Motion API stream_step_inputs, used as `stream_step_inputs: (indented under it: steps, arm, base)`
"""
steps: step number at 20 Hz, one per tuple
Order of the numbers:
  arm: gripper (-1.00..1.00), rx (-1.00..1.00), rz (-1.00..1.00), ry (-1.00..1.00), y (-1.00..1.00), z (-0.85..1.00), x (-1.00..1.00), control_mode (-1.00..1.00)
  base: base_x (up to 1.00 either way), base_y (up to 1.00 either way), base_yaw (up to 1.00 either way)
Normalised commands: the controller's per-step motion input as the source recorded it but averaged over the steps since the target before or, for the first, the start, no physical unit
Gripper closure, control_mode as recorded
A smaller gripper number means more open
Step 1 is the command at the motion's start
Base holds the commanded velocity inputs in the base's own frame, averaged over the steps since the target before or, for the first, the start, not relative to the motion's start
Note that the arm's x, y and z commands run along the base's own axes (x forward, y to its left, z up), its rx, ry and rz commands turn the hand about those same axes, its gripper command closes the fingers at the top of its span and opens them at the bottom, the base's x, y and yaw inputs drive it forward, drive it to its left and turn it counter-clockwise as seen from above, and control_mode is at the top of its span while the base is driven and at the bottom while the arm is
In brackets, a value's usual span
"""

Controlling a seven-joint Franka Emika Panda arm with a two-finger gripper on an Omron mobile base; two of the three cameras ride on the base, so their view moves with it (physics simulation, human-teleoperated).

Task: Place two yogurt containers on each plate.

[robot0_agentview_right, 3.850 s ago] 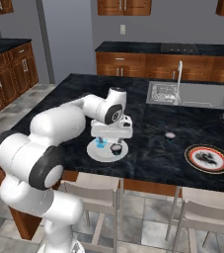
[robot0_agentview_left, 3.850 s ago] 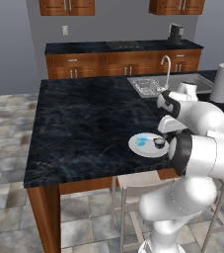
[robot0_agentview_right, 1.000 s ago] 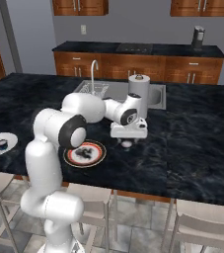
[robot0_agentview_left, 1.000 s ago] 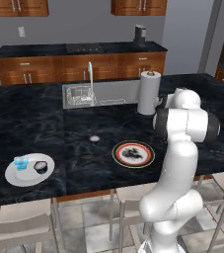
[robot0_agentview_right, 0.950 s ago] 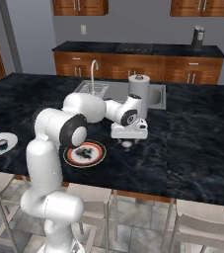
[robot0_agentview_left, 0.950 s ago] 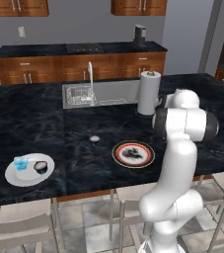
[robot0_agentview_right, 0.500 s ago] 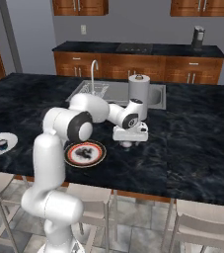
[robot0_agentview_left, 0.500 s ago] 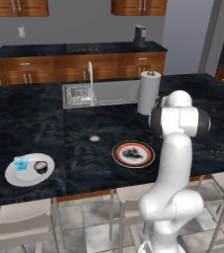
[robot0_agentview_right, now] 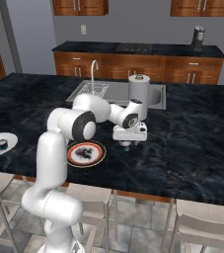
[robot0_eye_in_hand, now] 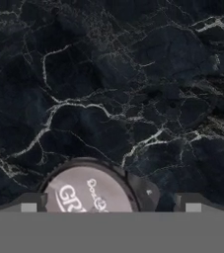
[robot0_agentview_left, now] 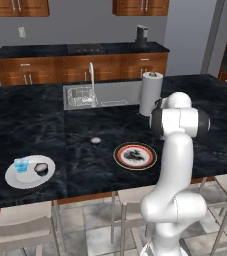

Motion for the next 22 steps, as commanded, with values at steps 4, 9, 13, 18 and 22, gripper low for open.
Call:
stream_step_inputs:
  steps: [4, 9, 13, 18, 22]
  arm:
    - [-1.00, 0.00, 0.00, 0.00, 0.00, -0.20, 0.03, -1.00]
    - [-1.00, 0.00, 0.00, 0.00, 0.04, -0.20, -0.04, -1.00]
    - [-1.00, 0.00, 0.00, 0.00, 0.15, -0.04, -0.17, -1.00]
    - [-1.00, 0.00, 0.00, 0.00, 0.14, 0.00, -0.19, -1.00]
    - [-1.00, 0.00, 0.00, 0.00, 0.06, -0.09, -0.09, -1.00]
  base:
    - [0.00, 0.00, 0.00]
    - [0.00, 0.00, 0.00]
    - [0.00, 0.00, 0.00]
    - [0.00, 0.00, 0.00]
    - [0.00, 0.00, 0.00]
